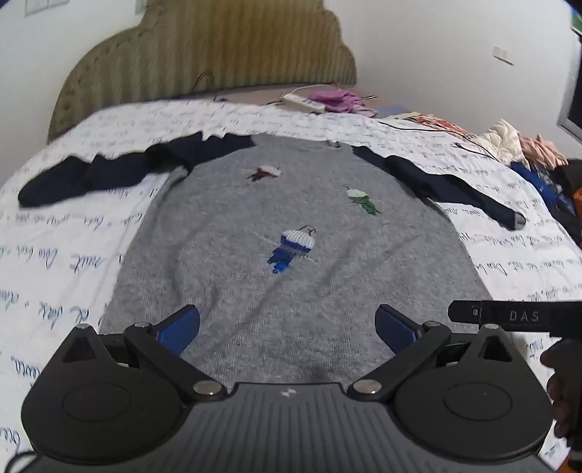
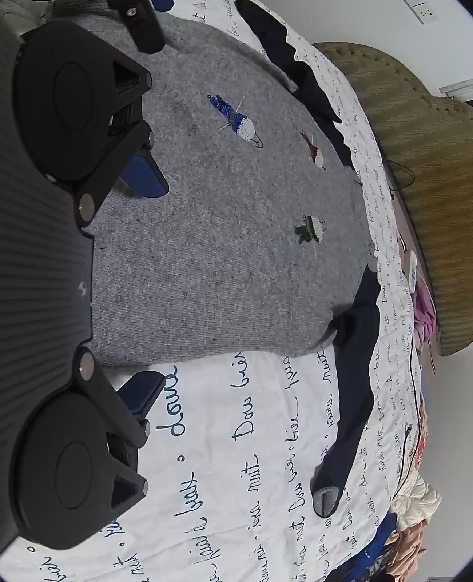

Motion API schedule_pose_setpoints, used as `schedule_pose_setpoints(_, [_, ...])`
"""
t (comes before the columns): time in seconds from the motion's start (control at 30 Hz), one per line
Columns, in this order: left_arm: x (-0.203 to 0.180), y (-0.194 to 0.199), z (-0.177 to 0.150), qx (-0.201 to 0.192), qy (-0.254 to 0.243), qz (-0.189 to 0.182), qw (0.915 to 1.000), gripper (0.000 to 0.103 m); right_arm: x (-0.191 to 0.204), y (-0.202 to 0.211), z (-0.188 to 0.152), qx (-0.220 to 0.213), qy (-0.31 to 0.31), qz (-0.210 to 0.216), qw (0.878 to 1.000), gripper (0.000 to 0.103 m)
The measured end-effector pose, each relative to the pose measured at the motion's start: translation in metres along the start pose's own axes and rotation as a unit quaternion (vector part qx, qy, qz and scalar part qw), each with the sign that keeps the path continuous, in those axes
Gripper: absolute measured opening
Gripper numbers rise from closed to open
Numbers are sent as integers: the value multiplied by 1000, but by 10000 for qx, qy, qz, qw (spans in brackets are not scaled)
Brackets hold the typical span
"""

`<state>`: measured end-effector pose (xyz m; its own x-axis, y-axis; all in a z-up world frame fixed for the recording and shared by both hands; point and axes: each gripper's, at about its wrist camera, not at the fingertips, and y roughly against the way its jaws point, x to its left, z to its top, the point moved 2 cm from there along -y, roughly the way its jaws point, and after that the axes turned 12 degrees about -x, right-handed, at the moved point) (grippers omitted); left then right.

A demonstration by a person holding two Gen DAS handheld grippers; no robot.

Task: Fold small clothes

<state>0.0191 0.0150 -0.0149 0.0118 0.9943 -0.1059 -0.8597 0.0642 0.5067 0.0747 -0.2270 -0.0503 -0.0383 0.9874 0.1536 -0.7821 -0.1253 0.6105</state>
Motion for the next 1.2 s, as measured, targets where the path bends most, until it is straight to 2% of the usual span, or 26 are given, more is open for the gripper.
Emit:
schedule_pose_setpoints(0.1, [2, -4, 3, 106, 17, 0, 9999, 103, -2, -1, 2, -31, 27, -20, 10000, 103])
schedule_pose_setpoints(0.37, [19, -14, 12, -31, -46, 302, 9995, 103, -37, 17, 0, -438, -70, 7, 9990, 103])
schedule_pose_setpoints(0.53, [14, -25, 3, 229, -68, 215, 9995, 103, -55, 12, -11, -134, -306, -281, 9990, 103])
schedule_pose_setpoints(0.63, [9, -27, 2, 265, -123, 108, 9995, 103, -53, 7, -13, -67, -281, -366, 9989, 103])
schedule_pose_setpoints(0.97, [9, -30, 11, 114, -239, -22, 9996, 103, -33, -11, 2, -6, -22, -244, 9997, 103])
schedule_pose_setpoints(1.2, [11, -48, 12, 344, -237, 23, 9991, 103, -18, -24, 13, 7, 131, -151, 9998, 103])
